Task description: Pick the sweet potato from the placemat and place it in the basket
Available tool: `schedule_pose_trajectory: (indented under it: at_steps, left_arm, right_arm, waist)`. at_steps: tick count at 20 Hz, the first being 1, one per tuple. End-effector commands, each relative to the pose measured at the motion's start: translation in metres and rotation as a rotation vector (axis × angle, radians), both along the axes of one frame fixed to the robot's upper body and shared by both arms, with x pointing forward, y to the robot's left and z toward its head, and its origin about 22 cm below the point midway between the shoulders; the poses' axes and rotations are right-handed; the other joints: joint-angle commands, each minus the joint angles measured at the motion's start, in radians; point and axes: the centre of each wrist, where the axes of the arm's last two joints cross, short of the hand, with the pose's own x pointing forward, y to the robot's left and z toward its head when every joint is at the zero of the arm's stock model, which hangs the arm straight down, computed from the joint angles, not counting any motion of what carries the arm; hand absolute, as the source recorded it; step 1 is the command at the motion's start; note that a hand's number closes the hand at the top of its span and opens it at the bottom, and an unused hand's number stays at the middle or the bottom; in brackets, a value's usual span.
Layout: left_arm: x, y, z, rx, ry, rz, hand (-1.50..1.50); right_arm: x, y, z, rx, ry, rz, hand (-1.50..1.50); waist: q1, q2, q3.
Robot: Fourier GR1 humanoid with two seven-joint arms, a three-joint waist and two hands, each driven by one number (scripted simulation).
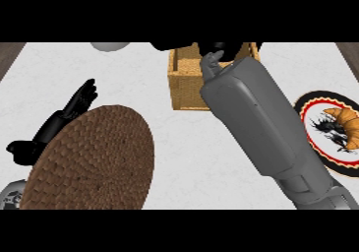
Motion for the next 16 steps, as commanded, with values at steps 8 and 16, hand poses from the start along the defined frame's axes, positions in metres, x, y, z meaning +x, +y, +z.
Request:
schedule_pose_trajectory:
  at_steps: [8, 16]
  left_arm:
    - [-0.003, 0.003, 0.001, -0.002, -0.006, 0.001, 0.0]
    - [0.022, 0.0, 0.001, -0.006, -0.006, -0.007, 0.0]
  right_arm:
    - [0.035, -0.024, -0.062, -0.052, -0.082, -0.06, 1.5]
    - [0.057, -0.072, -0.066, 0.095, -0.161, -0.131, -1.5]
  waist:
    - [0.006, 0.002, 0.0]
    - [0.0, 0.005, 0.0]
